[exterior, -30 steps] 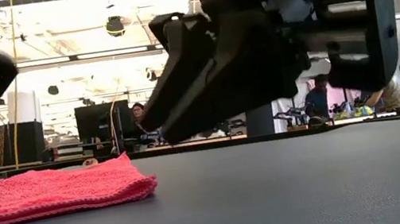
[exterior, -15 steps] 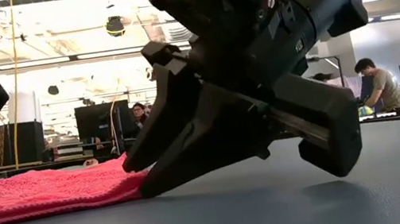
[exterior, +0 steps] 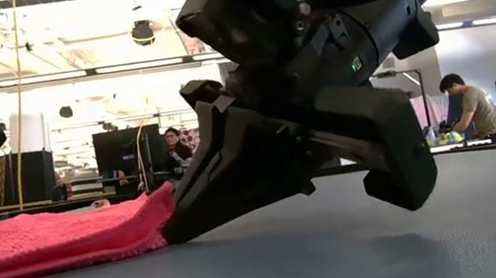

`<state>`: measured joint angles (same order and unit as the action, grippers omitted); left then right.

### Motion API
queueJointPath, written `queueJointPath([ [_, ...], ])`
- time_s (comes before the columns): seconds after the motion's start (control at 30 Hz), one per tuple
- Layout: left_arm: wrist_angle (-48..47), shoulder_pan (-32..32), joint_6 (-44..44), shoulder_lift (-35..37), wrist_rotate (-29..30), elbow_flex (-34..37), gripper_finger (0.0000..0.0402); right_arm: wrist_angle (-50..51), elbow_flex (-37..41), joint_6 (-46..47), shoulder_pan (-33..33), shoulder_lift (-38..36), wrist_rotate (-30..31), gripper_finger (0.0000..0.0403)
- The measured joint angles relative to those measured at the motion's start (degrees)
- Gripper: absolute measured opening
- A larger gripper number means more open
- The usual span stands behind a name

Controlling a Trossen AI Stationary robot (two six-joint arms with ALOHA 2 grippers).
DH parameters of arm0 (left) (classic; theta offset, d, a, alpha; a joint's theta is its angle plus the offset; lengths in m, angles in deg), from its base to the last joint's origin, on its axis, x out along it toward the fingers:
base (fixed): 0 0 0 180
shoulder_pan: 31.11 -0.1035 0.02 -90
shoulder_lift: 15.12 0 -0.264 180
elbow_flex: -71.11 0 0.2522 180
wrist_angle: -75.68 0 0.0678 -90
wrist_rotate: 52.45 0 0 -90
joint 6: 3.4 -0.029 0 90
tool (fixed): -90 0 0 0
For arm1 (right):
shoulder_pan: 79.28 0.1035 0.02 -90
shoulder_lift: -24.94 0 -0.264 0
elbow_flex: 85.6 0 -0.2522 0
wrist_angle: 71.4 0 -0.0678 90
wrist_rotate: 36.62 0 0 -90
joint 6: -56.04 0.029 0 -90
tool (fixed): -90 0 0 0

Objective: Roll towel
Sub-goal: Roll the red towel

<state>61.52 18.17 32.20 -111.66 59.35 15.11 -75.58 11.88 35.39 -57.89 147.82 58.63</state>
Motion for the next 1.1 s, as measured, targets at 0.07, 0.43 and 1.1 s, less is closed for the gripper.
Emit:
queueJointPath([
  [0.07, -0.3, 0.4, 3.0, 0.4, 0.0, 0.1, 0.0003, 1.2, 0.0, 4.7, -0.2, -0.1, -1.5, 0.0018],
  [0.43, 1.3, 4.6, 24.9, 0.0, 2.2, 0.1, 0.0000, 2.5, -0.5, 39.6, -3.7, 0.0, -19.5, 0.0027],
  [1.1, -2.1, 7.2, 26.0, 1.3, 2.9, -1.9, 0.0064, 12.5, -5.3, 54.3, -5.3, -0.1, -23.2, 0.0019],
])
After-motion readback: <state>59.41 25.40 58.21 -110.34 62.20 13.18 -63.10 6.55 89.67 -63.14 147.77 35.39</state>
